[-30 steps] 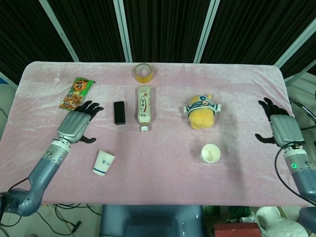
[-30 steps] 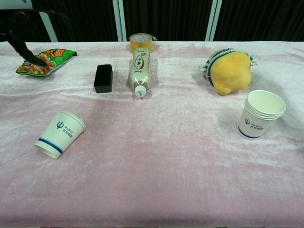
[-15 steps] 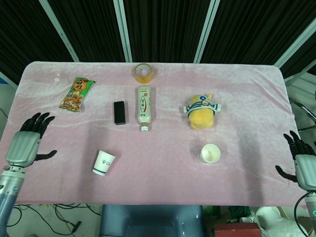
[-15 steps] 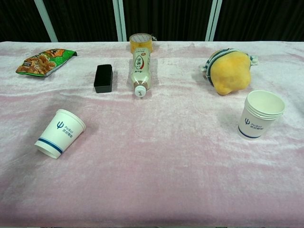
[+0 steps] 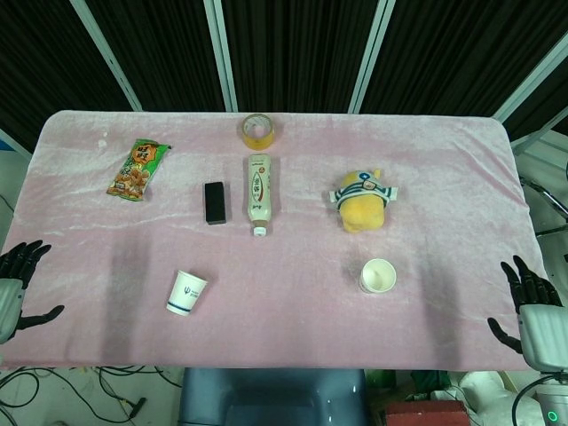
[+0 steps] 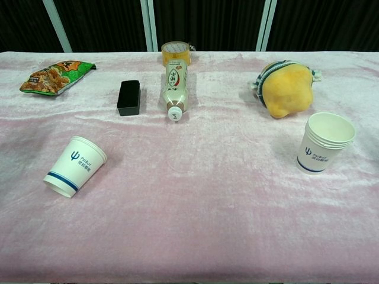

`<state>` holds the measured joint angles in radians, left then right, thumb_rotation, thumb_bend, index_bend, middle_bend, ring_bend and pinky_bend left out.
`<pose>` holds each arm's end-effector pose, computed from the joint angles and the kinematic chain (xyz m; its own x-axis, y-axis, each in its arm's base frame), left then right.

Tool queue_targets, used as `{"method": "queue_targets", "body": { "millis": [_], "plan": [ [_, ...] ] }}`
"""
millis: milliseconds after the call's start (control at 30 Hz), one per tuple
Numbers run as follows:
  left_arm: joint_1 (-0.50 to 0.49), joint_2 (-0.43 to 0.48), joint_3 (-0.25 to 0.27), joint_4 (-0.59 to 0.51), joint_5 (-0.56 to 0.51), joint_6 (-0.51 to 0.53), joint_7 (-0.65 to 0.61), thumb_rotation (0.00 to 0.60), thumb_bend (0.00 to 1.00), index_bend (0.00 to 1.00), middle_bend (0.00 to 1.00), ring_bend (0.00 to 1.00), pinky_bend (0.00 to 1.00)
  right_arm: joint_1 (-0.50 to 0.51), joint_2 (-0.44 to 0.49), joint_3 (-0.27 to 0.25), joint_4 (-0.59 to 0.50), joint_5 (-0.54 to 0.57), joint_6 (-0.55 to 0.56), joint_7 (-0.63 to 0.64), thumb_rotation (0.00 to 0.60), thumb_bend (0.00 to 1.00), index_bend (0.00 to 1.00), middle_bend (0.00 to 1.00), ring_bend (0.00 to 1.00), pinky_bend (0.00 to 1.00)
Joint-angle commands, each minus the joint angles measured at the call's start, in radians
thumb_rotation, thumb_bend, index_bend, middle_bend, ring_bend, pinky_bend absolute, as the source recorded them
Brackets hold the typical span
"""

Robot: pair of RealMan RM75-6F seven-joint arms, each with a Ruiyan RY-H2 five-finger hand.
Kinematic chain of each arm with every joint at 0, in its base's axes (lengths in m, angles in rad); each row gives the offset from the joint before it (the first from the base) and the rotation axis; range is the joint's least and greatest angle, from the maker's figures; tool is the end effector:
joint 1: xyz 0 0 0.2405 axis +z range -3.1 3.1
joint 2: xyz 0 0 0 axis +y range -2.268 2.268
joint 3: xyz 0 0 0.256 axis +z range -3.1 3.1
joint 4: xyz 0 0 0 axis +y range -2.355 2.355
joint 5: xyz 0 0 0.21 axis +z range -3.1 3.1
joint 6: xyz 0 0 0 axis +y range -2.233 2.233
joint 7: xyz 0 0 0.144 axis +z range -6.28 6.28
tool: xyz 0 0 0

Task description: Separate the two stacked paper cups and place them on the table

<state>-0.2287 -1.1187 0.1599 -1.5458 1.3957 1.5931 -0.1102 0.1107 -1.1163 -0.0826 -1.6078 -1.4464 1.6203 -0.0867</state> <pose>-0.3227 0.1851 0.1622 0.3782 0.0332 0.9251 0.9256 -0.0284 -0.3774 -0.3175 -0.1615 0.1647 0.4894 0.0098 0.8720 -0.8719 0.0272 0.4890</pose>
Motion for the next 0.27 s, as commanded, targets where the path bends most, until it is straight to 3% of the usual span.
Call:
{"method": "queue_targets", "body": {
  "millis": [33,267],
  "plan": [
    [0.022,0.000,-0.014,0.016,0.030,0.021,-0.028,0.600,0.10,0.10,0.07,0.00,0.10,-0.004,0.001,0.003,-0.012,-0.004,-0.010,-0.020,0.600,0.14,0.00,0.00,0.12,0.18],
    [0.048,0.018,-0.031,0.005,0.042,0.008,-0.049,0.600,0.10,0.10,0.07,0.00,0.10,-0.013,0.012,0.011,-0.045,-0.016,-0.034,-0.048,0.600,0.14,0.00,0.00,0.12,0.18]
  ]
}}
